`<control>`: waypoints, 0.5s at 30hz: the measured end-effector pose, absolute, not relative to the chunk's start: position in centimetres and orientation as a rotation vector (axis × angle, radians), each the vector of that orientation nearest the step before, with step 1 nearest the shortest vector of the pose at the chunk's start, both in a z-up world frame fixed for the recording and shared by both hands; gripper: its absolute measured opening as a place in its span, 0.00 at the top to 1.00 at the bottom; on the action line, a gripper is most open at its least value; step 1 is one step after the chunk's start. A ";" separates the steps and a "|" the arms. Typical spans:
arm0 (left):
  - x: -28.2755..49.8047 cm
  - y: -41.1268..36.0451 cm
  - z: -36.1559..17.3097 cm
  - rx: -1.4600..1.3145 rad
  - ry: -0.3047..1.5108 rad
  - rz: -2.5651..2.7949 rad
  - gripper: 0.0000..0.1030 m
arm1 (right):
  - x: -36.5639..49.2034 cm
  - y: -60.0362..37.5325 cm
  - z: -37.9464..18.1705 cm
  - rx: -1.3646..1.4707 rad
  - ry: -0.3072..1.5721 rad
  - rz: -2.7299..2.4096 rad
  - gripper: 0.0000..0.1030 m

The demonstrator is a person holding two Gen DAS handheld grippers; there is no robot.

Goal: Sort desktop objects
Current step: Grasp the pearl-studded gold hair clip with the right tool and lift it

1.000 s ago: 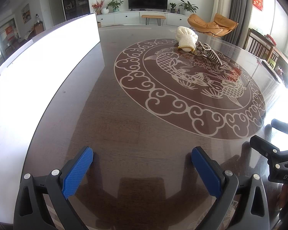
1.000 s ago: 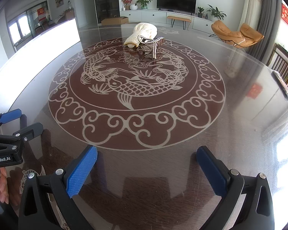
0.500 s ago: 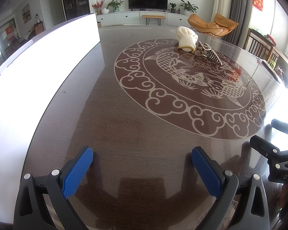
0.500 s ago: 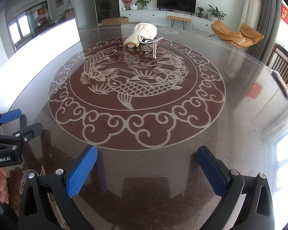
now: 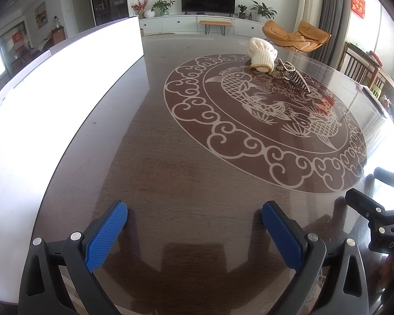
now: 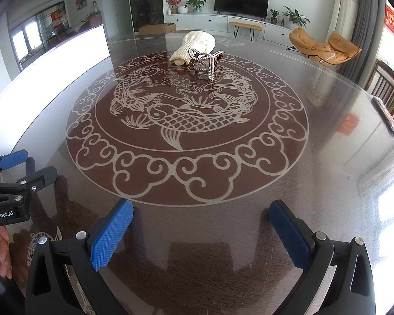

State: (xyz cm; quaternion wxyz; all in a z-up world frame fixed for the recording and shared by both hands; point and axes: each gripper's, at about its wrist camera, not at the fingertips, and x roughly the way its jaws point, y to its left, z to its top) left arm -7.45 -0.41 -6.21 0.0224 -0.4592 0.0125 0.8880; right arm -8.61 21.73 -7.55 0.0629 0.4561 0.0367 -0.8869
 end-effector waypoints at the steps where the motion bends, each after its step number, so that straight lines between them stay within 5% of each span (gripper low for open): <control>1: -7.5 -0.4 -6.2 -1.422 0.039 2.751 0.00 | -8.6 21.7 -7.5 1.379 0.111 -2.679 0.00; 7: -7.6 -0.4 -6.3 -1.421 0.037 2.756 0.00 | -12.1 22.3 -7.2 1.459 0.169 -2.589 0.00; 15: -7.7 -0.4 -6.3 -1.421 0.038 2.755 0.00 | -24.2 22.9 -5.5 1.409 -0.046 -2.675 0.00</control>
